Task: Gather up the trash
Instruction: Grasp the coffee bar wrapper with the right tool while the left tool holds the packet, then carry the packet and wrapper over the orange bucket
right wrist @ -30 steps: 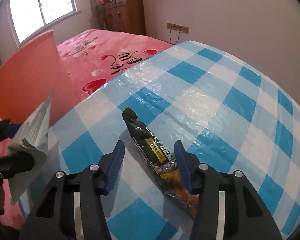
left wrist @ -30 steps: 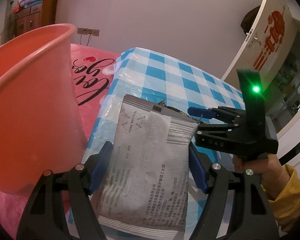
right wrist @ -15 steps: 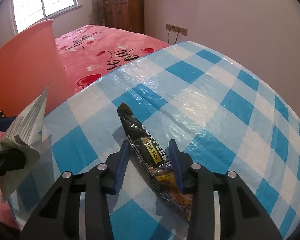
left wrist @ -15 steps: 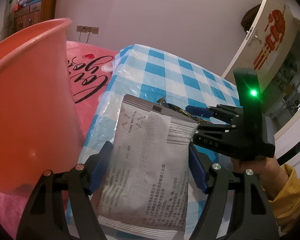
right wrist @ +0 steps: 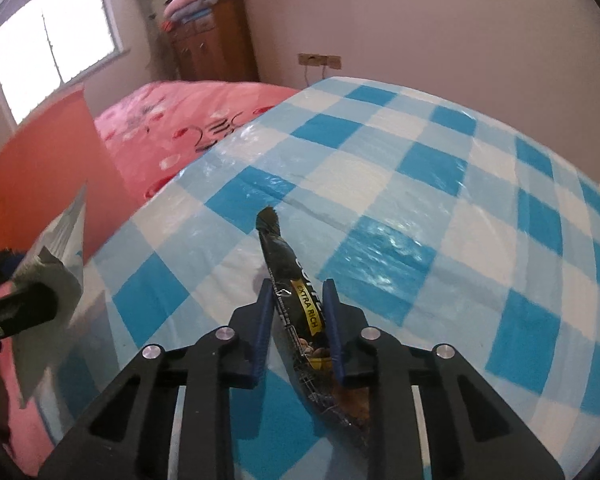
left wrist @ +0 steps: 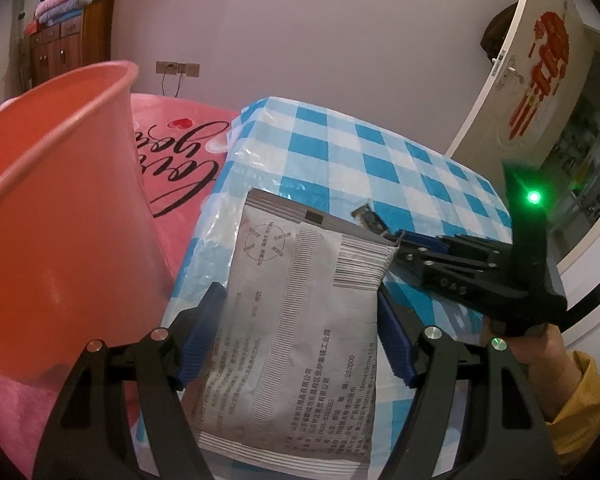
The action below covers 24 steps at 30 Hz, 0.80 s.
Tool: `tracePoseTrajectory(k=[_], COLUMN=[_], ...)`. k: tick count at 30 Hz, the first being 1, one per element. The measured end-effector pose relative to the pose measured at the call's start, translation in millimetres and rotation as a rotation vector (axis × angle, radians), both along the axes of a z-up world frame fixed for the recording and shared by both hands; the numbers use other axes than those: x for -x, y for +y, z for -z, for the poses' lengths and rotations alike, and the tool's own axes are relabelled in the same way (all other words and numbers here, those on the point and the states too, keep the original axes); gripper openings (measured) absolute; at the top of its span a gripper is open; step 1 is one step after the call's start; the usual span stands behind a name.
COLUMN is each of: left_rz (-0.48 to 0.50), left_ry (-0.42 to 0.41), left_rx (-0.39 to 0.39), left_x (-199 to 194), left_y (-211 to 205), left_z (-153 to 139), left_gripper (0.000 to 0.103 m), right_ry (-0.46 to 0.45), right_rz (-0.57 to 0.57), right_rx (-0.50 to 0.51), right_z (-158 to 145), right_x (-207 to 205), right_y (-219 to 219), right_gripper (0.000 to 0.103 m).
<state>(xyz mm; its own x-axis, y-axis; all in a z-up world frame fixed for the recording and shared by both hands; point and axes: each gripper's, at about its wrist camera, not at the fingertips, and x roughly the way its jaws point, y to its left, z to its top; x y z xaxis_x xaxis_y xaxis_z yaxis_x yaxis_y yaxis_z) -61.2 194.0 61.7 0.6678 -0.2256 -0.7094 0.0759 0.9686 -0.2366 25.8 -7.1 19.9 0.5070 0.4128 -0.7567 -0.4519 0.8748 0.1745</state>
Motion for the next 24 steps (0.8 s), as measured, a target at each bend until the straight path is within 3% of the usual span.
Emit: tracePoseTrajectory(k=[8,24], left_rz=[0.009,0.013], left_ry=[-0.037,-0.116], left_rx=[-0.016,-0.017], left_x=[13,41], left_y=[-5,-2], left_z=[-14,-47], left_gripper=[0.073,0.073], right_ry=[0.017,-0.035], right_rz=[0.063,0.105], right_rx=[-0.103,-0.237], right_z=[-15,-63], right_x=[16,53], right_y=[-27,-48], right_gripper=[0.013,0.011])
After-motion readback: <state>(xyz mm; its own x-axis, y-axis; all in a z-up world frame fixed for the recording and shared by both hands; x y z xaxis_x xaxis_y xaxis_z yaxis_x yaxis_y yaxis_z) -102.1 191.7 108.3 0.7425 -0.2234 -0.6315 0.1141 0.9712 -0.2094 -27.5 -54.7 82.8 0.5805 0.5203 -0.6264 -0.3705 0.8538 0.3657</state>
